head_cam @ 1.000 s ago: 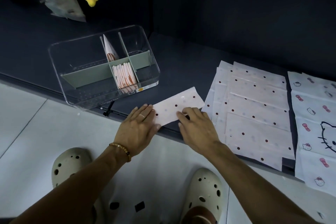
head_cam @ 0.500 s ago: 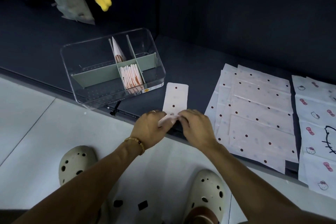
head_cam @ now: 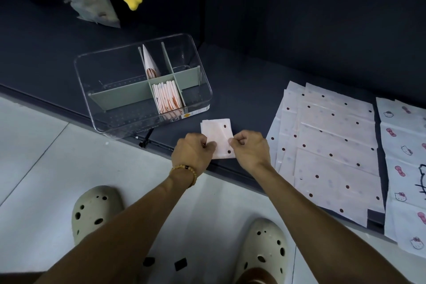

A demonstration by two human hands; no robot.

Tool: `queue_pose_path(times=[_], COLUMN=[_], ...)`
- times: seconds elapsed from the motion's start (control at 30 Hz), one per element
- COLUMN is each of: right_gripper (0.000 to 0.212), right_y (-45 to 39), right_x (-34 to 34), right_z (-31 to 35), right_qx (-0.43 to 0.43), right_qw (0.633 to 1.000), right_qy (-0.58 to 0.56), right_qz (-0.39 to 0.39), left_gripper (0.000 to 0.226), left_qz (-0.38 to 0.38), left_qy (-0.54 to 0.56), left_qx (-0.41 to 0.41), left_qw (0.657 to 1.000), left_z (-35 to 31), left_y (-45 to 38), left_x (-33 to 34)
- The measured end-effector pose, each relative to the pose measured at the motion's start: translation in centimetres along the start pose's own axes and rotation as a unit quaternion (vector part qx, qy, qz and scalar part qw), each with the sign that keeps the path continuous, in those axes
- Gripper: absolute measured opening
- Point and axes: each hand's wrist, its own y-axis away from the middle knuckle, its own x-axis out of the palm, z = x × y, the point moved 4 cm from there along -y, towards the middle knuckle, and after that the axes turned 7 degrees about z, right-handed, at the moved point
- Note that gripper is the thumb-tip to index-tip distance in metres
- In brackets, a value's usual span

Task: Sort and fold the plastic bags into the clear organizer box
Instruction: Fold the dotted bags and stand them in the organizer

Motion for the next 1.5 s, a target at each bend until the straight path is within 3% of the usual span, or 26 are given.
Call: queue_pose_path(times=[0.27, 0.37, 0.47, 0.6, 0.73, 0.83, 0.93, 1.13, 1.33, 1.5], right_gripper=[0.019, 0.025, 0.012, 0.02, 0.026, 0.044, 0.051, 0.051, 0.048, 0.048], right_y=[-0.9, -1.2, -1.1, -0.4, 2.0, 3.1, 3.0, 2.8, 2.8, 2.9], right_x=[0.3, 0.1, -0.2, -1.8, -2.0, -0.3, 0.5, 1.0, 1.2, 1.1], right_z=[0.9, 1.0, 1.1, 1.4, 0.6, -1.5, -2.8, -3.2, -3.3, -3.2], right_qx=[0.015, 0.023, 0.009, -0.089, -0.19, -0.18, -0.163, -0.179, -0.185, -0.186], right_qw=[0.997, 0.998, 0.997, 0.992, 0.954, 0.93, 0.927, 0.922, 0.925, 0.925], right_qy=[0.072, 0.064, 0.076, 0.042, 0.203, 0.321, 0.337, 0.342, 0.33, 0.33], right_qz=[-0.006, 0.01, 0.006, -0.081, -0.115, -0.024, 0.014, 0.009, -0.019, -0.024], left_gripper=[0.031, 0.038, 0.041, 0.036, 0.034, 0.033, 0.033, 0.041, 0.054, 0.051], left_qz=[-0.071, -0.062, 0.041, -0.011, -0.031, -0.047, -0.054, 0.027, 0.052, 0.08], left_qy=[-0.12, -0.166, -0.232, -0.303, -0.253, -0.251, -0.279, -0.275, -0.308, -0.242], left_qx=[0.026, 0.159, 0.27, 0.246, 0.194, 0.184, 0.208, 0.279, 0.353, 0.349], left_qw=[0.99, 0.971, 0.934, 0.921, 0.947, 0.949, 0.936, 0.92, 0.882, 0.902], left_z=[0.6, 0.0, -0.6, -0.1, 0.2, 0.1, -0.2, -1.4, -3.4, -1.7], left_y=[-0.7, -1.0, -1.3, -0.6, 0.3, 0.8, 0.9, -0.4, -1.3, -2.1], left_x=[-0.9, -1.0, -0.1, 0.2, 1.1, 1.4, 1.1, 1.3, 4.2, 3.3])
